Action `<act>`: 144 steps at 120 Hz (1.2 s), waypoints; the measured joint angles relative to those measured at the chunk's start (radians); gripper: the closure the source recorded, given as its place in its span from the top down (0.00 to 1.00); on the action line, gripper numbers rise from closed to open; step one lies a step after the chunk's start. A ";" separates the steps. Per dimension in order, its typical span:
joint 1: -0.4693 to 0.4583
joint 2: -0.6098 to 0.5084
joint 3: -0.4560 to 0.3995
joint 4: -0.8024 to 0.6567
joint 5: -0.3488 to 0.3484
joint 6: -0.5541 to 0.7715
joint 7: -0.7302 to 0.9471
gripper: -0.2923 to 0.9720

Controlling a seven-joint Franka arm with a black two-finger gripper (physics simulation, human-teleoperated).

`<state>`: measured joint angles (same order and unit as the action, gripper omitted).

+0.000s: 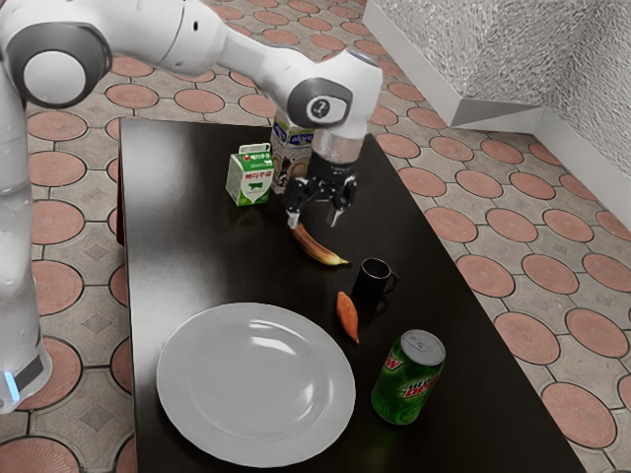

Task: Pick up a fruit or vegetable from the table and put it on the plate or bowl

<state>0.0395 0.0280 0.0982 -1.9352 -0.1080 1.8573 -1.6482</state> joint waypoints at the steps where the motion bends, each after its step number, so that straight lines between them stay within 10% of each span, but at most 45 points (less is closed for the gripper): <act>1: 0.001 0.000 0.000 -0.003 -0.001 0.002 0.000 0.77; 49: 0.001 0.051 -0.003 -0.070 -0.060 0.096 -0.003 0.76; 80: 0.023 0.043 0.000 -0.072 -0.088 0.091 0.008 0.41; 144: 0.031 -0.140 -0.073 0.010 -0.076 -0.208 -0.062 0.39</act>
<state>0.0700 -0.1116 0.0252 -1.9256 -0.1840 1.6493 -1.7104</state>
